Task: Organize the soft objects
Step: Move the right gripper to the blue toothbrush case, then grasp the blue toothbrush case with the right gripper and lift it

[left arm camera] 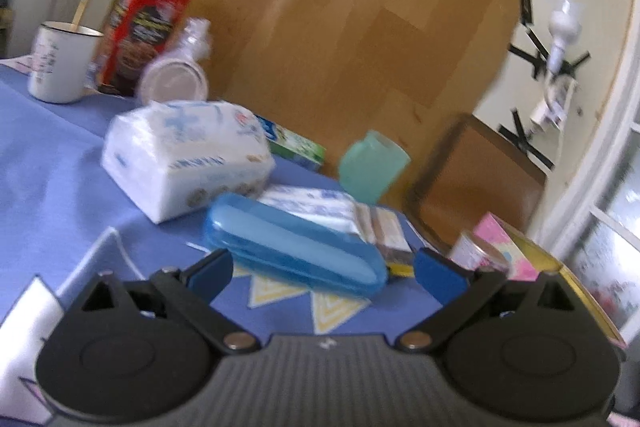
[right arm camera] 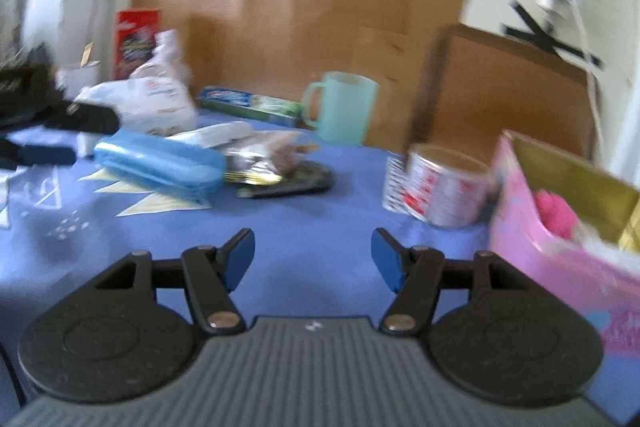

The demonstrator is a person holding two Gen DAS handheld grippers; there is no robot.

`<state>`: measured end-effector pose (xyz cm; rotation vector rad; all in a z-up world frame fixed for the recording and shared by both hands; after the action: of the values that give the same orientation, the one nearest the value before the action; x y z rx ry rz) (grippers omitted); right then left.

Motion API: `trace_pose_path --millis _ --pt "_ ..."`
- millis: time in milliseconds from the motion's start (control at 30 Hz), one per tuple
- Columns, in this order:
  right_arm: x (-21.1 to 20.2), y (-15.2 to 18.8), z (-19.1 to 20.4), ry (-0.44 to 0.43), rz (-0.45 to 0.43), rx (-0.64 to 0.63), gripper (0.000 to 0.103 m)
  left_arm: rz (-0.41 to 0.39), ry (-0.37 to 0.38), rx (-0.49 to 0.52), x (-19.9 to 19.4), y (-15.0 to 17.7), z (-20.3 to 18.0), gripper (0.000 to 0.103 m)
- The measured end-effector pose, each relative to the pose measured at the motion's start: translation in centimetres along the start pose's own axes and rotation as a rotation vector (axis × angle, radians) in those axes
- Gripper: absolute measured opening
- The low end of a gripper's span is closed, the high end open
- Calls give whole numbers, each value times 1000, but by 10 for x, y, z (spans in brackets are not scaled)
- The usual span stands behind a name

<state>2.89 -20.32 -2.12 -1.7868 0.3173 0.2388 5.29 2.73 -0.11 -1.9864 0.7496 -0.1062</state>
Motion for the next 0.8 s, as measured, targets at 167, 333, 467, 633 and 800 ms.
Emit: trace_pose_path --millis 167,333,467,633,800 --pt "12 -19 35 -63 -81 -157 67 -60 -44 -19 -8 -4 6 103" --pt "28 -36 60 -131 -117 -255 67 -99 -73 -21 -14 -7 9 103" --pt "38 -46 70 -164 -119 -299 67 -117 -82 -36 -17 -8 12 103" --pt "41 -49 79 -202 -114 -337 71 -119 -76 -66 -17 -9 16 103" --pt "41 -50 92 -244 -111 -377 71 -115 -68 -78 -17 -8 18 103"
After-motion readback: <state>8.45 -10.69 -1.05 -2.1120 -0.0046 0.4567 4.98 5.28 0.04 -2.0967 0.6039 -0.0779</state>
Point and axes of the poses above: each gripper's, at about its wrist camera, not at the fingertips, and x roughly the way its jaws point, z to its left, y to its underside, the point moved 6 cm from there along x, roughly the way its jaws point, and after that the axes turned 13 degrees about y, right-handed, at the moved point
